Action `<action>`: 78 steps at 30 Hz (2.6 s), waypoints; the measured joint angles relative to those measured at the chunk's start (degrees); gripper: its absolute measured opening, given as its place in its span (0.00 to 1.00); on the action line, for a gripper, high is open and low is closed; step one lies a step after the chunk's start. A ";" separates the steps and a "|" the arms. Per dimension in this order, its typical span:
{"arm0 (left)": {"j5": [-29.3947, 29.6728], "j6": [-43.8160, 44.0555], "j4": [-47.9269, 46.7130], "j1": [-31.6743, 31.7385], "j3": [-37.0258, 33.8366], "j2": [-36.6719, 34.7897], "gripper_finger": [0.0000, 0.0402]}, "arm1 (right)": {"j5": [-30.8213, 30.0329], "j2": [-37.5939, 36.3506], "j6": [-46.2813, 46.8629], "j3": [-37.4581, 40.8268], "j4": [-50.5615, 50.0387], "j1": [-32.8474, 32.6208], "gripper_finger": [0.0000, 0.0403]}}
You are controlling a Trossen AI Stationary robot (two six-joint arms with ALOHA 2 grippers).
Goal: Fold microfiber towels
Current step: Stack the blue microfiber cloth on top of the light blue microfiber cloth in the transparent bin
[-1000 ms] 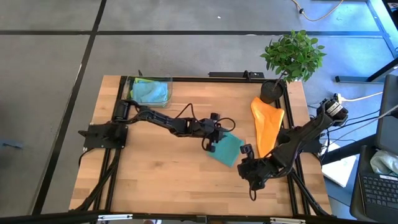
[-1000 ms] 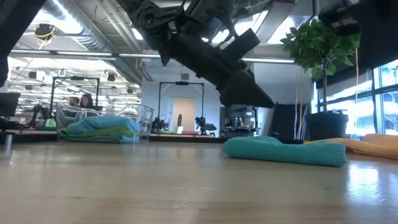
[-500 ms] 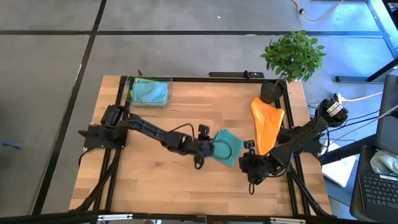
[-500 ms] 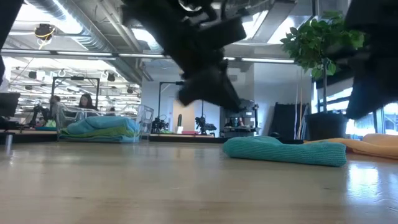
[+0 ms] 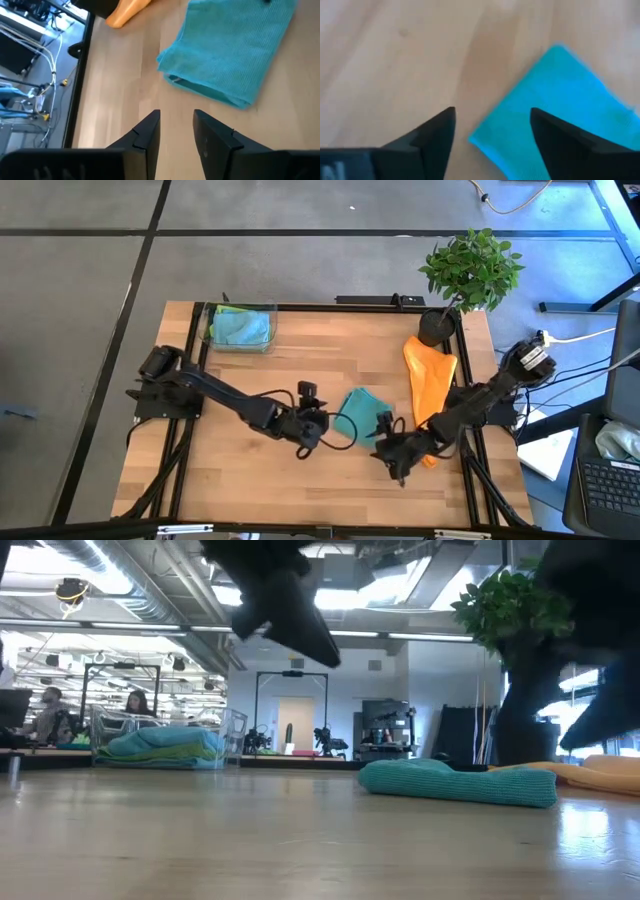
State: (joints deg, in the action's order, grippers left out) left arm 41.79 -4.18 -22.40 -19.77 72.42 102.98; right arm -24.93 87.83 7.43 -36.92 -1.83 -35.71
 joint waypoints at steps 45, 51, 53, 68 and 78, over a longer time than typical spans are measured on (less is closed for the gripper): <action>-24.88 -21.92 21.33 6.60 -0.02 13.69 0.51 | -10.69 -4.63 5.36 -6.42 -15.43 -0.49 0.52; -24.44 -22.50 20.40 7.32 -0.03 15.06 0.51 | -13.77 -4.59 8.89 -6.04 -17.03 -1.20 0.52; -23.28 -23.08 20.71 7.58 -0.02 15.55 0.51 | -13.58 -4.57 10.50 -5.73 -17.07 -1.31 0.52; -22.93 -23.16 22.24 9.49 0.09 17.44 0.50 | -18.79 -4.57 11.14 -4.82 -15.51 -1.47 0.52; -21.64 -23.22 23.35 9.22 -0.04 17.58 0.49 | -20.11 -4.57 9.22 -4.82 -15.68 1.20 0.52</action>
State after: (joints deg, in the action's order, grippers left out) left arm 20.15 -27.40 0.96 -10.55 72.38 120.55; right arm -45.04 83.26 16.65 -41.74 -17.51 -34.50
